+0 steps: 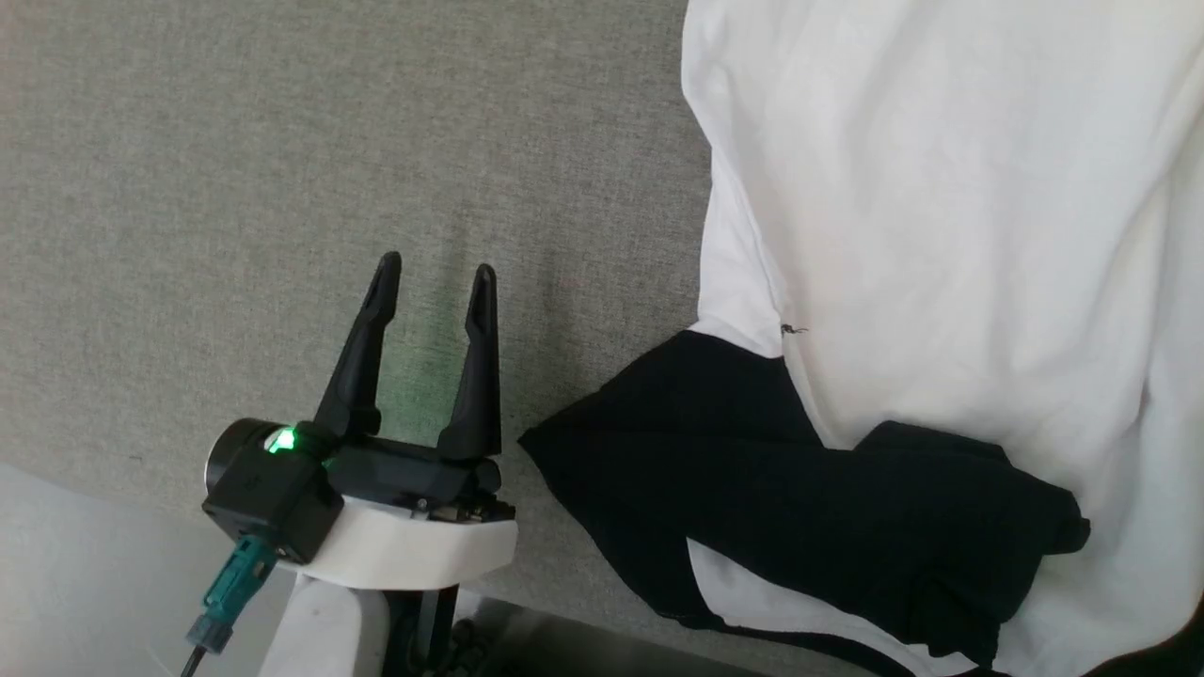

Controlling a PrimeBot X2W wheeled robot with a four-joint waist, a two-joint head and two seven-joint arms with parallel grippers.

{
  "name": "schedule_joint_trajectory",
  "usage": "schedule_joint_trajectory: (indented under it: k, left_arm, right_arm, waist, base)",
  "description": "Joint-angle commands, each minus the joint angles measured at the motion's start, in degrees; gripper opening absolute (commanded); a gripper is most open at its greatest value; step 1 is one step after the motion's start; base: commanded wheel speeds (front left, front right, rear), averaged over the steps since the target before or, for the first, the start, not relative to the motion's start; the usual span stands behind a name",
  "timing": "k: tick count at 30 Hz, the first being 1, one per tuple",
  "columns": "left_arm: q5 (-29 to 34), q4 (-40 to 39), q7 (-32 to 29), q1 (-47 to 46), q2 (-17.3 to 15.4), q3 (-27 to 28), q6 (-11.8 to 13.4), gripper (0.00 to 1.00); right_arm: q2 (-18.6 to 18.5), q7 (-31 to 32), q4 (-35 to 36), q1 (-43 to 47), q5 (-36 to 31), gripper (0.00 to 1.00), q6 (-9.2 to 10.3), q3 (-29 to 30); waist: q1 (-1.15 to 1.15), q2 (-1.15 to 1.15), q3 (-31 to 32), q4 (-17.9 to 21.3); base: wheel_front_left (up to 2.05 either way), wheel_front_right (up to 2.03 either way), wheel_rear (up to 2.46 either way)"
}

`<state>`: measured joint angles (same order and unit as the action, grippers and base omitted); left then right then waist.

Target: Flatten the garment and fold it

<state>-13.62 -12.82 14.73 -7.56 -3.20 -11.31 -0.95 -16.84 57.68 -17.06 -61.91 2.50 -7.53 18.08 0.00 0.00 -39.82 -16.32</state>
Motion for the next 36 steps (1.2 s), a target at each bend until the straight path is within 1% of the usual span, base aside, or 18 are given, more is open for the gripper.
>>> schedule_joint_trajectory:
  k: [1,2,6,14,18,22,26,36]
  left_arm:
    - [-0.3,0.3,0.3,-0.9,0.3,-0.1,-0.2,1.0]
    - [-0.4,0.4,0.3,-1.0,0.3,-0.1,-0.2,1.0]
    - [-0.5,0.8,0.3,-1.2,0.3,0.1,0.0,1.0]
    - [-0.1,1.4,0.3,-1.0,0.3,0.6,0.1,1.0]
    - [0.2,1.7,0.3,-0.5,0.3,1.2,0.2,1.0]
    - [0.7,1.9,0.3,0.6,0.3,2.1,0.4,1.0]
    - [1.1,1.9,0.3,2.5,0.3,3.1,0.5,1.0]
    - [1.4,1.2,0.1,8.5,-0.7,4.9,1.7,1.0]
  right_arm:
    - [0.3,0.0,-0.8,1.5,-0.4,0.34,0.04,0.0]
    - [0.2,-0.3,-0.7,1.6,-0.5,0.0,0.04,0.0]
    - [-0.1,-1.8,-0.7,1.9,-0.8,0.0,0.04,0.0]
    - [-0.3,-5.7,-0.7,2.2,-0.9,0.0,0.04,0.4]
    - [-0.4,-8.2,-0.7,2.2,-0.5,0.0,0.04,0.6]
    - [-0.7,-10.2,-1.2,2.9,0.2,0.0,0.04,0.8]
    - [-1.7,-11.0,-1.3,4.5,1.0,0.0,0.04,1.9]
    - [-4.9,-11.0,0.0,9.7,4.2,0.0,0.04,5.6]
  waist:
    - [0.0,0.0,-0.2,-0.3]
    - [0.0,0.0,-0.2,-0.4]
    - [0.0,0.0,0.0,-0.2]
    - [0.0,0.0,2.0,1.5]
    - [0.0,0.0,4.3,2.8]
    - [0.0,0.0,7.6,4.4]
    - [0.0,0.0,11.7,6.0]
    - [0.0,0.0,21.7,10.4]
  base:
    - [0.0,0.0,0.0]
    - [0.0,0.0,0.0]
    - [0.0,0.0,0.0]
    - [0.0,0.0,0.0]
    - [0.0,0.0,0.0]
    - [0.0,0.0,0.0]
    - [0.0,0.0,0.0]
    - [0.0,0.0,0.0]
